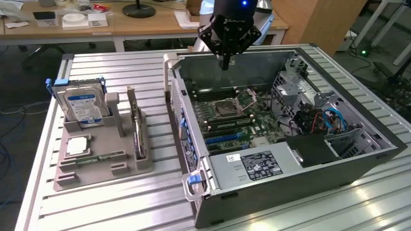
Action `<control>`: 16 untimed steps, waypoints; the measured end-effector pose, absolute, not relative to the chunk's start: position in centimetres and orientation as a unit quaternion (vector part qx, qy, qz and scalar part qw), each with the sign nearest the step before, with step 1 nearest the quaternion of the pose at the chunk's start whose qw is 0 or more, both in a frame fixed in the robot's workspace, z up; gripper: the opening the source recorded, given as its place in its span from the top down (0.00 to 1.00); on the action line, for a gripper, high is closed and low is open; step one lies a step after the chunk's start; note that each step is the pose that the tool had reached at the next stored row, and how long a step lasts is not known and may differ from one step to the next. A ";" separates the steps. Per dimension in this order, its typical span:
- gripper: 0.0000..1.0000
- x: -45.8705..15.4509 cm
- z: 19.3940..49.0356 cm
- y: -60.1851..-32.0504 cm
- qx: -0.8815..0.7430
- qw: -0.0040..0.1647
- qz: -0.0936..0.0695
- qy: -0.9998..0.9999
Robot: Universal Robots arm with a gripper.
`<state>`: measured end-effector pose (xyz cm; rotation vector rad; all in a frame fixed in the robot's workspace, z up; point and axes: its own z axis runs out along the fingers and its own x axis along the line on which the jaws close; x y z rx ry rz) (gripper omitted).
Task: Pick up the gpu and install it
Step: 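Reach for the gpu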
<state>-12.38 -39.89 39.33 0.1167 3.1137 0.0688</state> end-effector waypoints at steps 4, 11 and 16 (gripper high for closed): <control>0.89 -12.9 39.3 -39.9 0.037 0.012 0.022 0.999; 0.89 -13.8 39.3 -39.9 0.037 0.013 0.022 0.999; 0.89 -14.5 39.3 -39.9 0.037 0.012 0.022 0.999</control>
